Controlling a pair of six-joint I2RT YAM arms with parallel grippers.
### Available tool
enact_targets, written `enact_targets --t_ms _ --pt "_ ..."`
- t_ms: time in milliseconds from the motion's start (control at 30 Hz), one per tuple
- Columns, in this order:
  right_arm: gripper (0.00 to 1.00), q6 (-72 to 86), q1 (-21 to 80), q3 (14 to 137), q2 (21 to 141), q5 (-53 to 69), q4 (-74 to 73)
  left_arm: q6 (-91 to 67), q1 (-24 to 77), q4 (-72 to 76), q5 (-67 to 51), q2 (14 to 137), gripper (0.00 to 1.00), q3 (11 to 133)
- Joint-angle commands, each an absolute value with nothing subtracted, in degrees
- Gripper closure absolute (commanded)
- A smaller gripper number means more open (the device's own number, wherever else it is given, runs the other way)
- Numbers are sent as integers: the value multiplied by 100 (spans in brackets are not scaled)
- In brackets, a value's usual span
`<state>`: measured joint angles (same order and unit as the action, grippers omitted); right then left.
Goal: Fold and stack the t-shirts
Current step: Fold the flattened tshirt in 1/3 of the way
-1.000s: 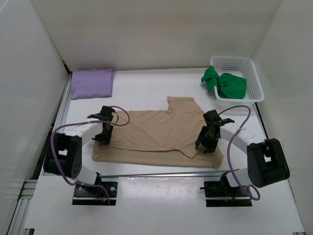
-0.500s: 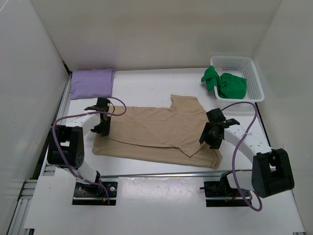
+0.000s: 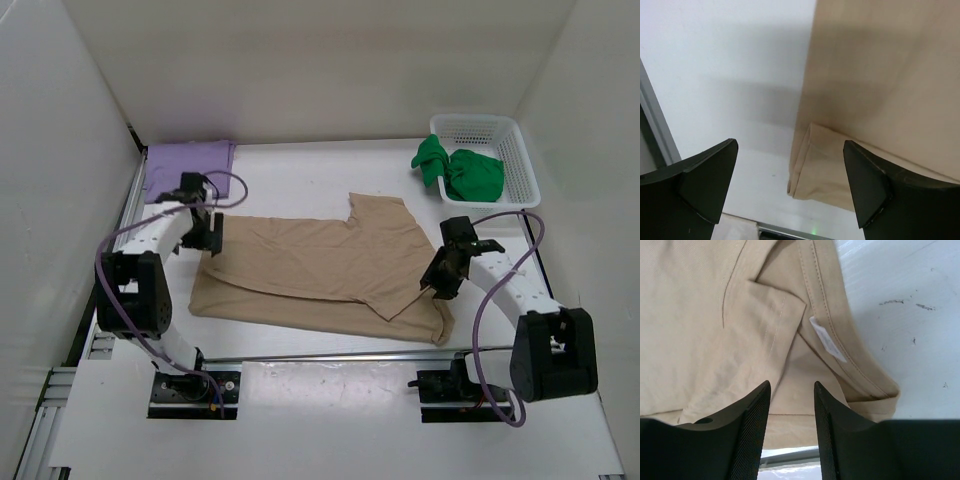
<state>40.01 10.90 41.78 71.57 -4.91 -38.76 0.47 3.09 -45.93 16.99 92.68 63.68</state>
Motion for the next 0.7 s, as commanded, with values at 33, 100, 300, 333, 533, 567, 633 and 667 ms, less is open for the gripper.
enact_targets --t_ms 33,100,300,333,533,567,633,667 --pt "57 3973 967 4465 7523 -211 -3710 0 -429 -5992 -389 9544 5 7768" --pt "58 3973 967 4465 7523 -211 -3657 0 -667 -6353 -728 9650 11 7857" --pt "58 4025 861 4351 7708 -79 -3604 0 -957 -7083 -1264 9843 37 7339" --pt "59 4025 861 4351 7708 -79 -3551 0 -1036 -7136 -1396 9844 37 7278" --pt "58 4210 738 4298 7840 -79 -3489 0 -1029 -7023 -2092 10028 18 7479" --pt "58 4210 738 4298 7927 -18 -3428 0 -1028 -7022 -2040 10028 17 7479" --pt "58 4210 738 4298 8103 -18 -3357 0 -959 -6943 -1960 10177 17 7479" --pt "58 4262 738 4350 8156 -18 -3357 0 -906 -6874 -1873 10256 17 7479"
